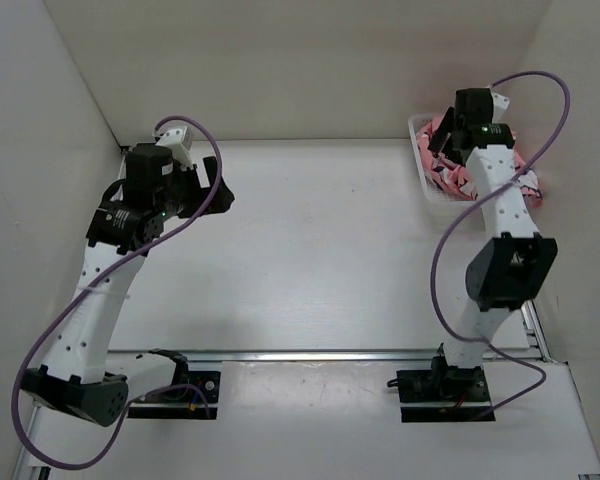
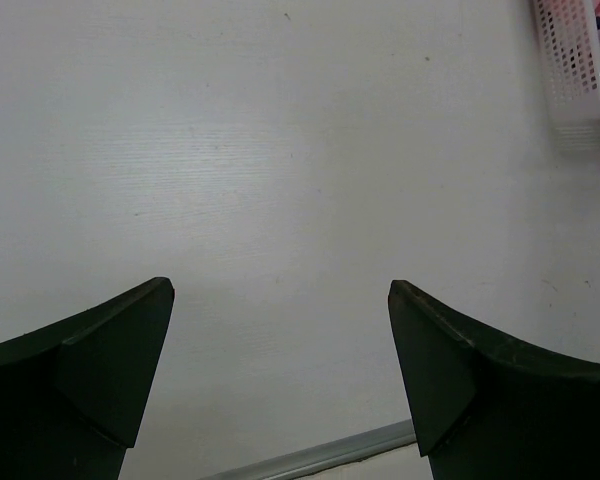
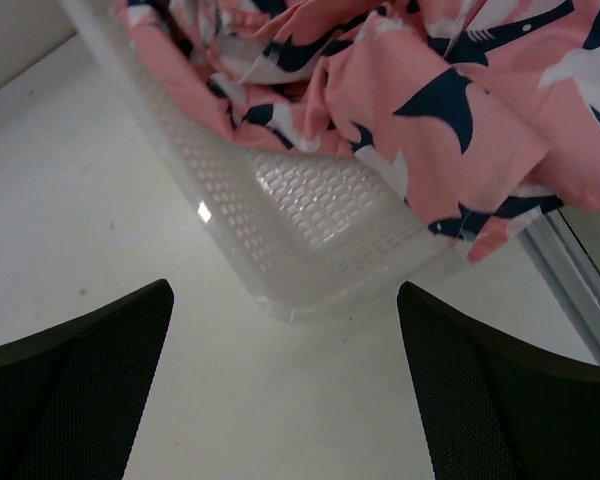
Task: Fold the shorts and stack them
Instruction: Grab the shorts from the pile, then move the shorts to the center of the board
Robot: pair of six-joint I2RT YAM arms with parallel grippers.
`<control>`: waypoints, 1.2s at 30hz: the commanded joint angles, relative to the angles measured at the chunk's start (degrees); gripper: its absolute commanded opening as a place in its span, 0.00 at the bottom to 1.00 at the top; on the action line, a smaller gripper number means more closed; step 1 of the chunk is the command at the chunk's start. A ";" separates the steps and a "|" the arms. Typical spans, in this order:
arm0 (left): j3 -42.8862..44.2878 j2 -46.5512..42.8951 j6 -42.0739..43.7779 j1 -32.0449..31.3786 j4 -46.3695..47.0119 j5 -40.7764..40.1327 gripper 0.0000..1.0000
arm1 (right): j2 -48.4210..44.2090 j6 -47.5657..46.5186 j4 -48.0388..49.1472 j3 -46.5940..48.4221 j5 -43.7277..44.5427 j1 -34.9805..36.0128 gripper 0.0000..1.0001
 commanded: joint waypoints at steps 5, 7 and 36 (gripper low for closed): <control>3.18 3.04 2.15 -0.14 0.84 5.98 1.00 | 19.36 7.09 -1.24 15.98 -0.42 -8.61 1.00; 2.31 3.66 0.84 -0.14 2.76 4.41 1.00 | 25.18 7.62 -1.24 24.65 -0.96 -9.40 1.00; 6.17 -3.01 1.90 1.00 -4.25 3.09 1.00 | 0.54 -0.62 13.35 20.07 -18.13 7.71 0.00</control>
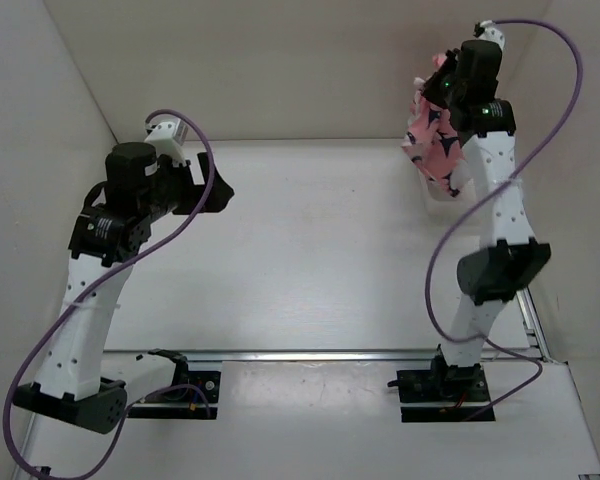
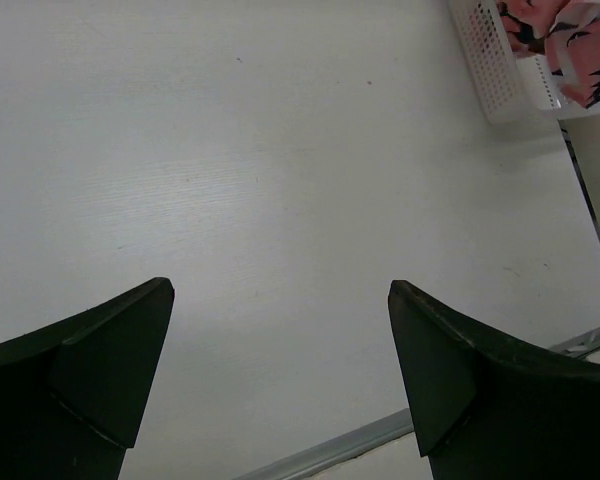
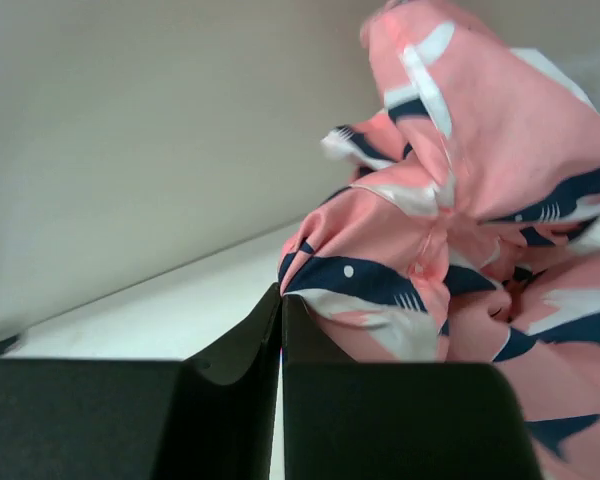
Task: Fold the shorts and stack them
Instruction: Move the shorts to the center of the board
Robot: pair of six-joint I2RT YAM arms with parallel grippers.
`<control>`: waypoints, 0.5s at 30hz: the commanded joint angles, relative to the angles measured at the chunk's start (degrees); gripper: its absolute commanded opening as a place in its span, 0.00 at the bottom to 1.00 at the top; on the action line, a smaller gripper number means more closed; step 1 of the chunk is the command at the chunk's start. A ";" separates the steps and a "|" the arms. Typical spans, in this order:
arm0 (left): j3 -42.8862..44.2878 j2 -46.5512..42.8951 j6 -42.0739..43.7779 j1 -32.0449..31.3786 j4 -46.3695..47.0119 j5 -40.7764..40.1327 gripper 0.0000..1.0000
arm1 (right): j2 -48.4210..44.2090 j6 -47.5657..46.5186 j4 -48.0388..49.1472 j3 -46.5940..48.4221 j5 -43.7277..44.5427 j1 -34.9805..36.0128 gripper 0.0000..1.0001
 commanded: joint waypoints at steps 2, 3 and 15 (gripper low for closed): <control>1.95 -3.52 -1.04 1.58 -6.23 -3.28 1.00 | -16.86 -7.60 0.79 -8.82 1.12 12.43 0.00; 1.95 -3.53 -1.04 2.53 -7.63 -3.81 1.00 | -20.53 -8.14 0.79 -10.68 1.13 14.45 0.00; 2.29 -2.31 -6.66 3.07 -13.25 -12.26 1.00 | -20.80 -5.51 -11.73 -28.44 -0.27 28.00 0.96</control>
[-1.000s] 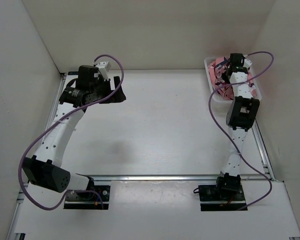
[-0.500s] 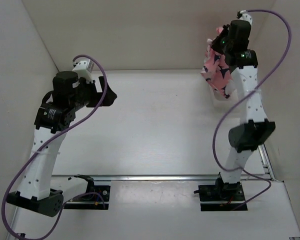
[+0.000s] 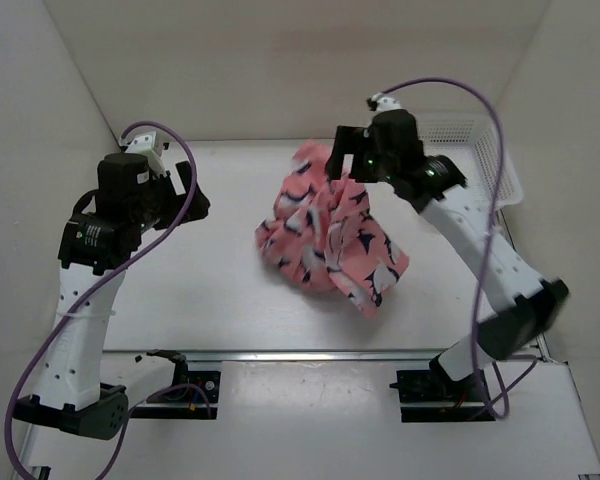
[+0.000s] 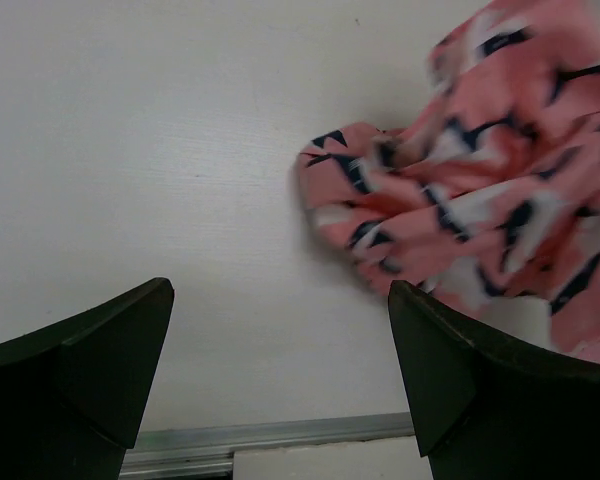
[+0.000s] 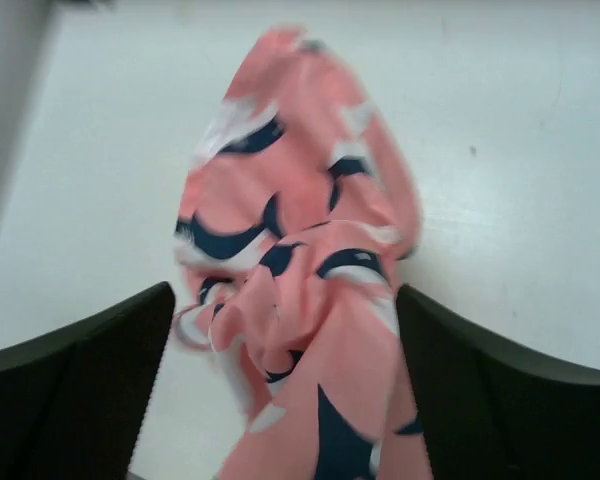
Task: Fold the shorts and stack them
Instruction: Move the shorts to the center of the board, then flatten the shorts out
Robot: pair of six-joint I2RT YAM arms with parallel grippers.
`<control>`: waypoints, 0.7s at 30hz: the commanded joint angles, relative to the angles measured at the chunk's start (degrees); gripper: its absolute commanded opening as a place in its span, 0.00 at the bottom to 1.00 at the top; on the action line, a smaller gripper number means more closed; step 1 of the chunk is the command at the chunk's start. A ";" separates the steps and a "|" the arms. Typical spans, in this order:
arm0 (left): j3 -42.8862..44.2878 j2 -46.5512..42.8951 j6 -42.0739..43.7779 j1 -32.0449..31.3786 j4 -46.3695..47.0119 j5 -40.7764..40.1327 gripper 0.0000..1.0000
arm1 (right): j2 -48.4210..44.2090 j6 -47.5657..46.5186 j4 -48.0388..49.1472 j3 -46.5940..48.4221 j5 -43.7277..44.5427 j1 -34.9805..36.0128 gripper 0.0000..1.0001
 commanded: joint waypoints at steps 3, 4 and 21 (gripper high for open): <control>3.03 1.75 -1.99 -0.32 -3.50 0.03 1.00 | 5.85 -2.91 -14.02 2.35 7.06 3.46 1.00; 2.08 1.75 -1.99 -0.32 -3.50 0.83 1.00 | 3.47 -2.92 -12.44 -0.83 7.96 3.48 0.98; -13.23 16.76 -18.68 -25.99 9.86 2.96 0.99 | -20.81 10.61 -2.33 -48.58 -14.87 -13.66 1.00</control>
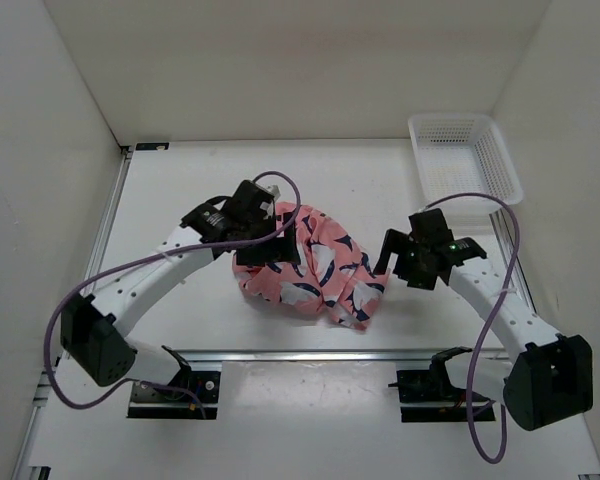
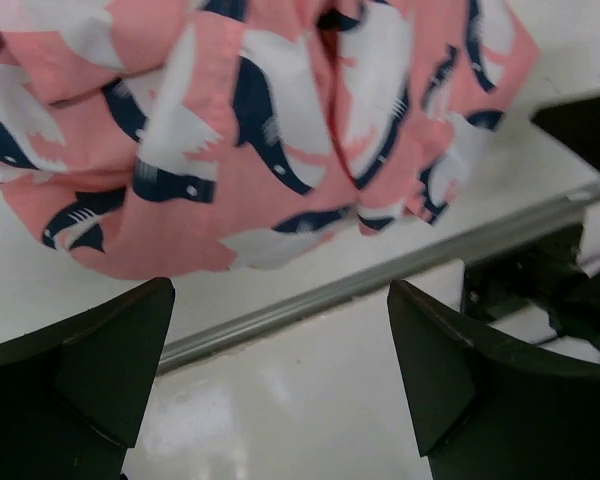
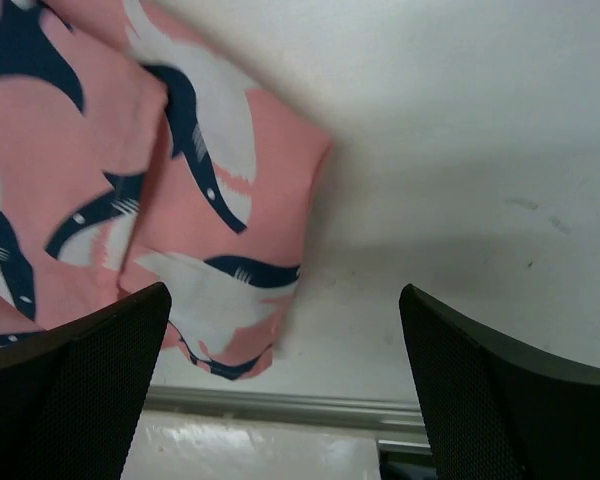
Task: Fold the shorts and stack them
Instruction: Flatten the shorts out
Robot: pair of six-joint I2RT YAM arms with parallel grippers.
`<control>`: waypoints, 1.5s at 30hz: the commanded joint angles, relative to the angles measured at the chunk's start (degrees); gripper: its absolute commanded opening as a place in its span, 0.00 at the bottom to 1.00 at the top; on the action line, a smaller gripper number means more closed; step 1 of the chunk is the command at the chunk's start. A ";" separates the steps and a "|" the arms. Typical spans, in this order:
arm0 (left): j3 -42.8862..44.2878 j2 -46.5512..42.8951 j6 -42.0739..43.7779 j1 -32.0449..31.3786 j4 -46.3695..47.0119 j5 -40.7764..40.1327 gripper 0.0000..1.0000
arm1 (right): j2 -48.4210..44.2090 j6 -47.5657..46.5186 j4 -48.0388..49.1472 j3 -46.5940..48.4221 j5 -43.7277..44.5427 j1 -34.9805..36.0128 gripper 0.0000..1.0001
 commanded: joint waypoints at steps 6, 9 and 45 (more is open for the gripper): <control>7.30 7.17 -2.36 -2.79 0.46 -4.18 0.96 | 5.51 1.50 9.56 -5.41 -16.52 -0.06 0.98; 10.13 10.52 -1.74 -6.67 0.46 -4.17 0.93 | 7.70 2.12 12.73 -6.12 -17.14 -0.06 0.86; 30.54 -0.72 12.06 30.50 -16.24 -7.60 0.92 | 25.22 -2.89 7.12 32.11 -8.10 40.03 0.70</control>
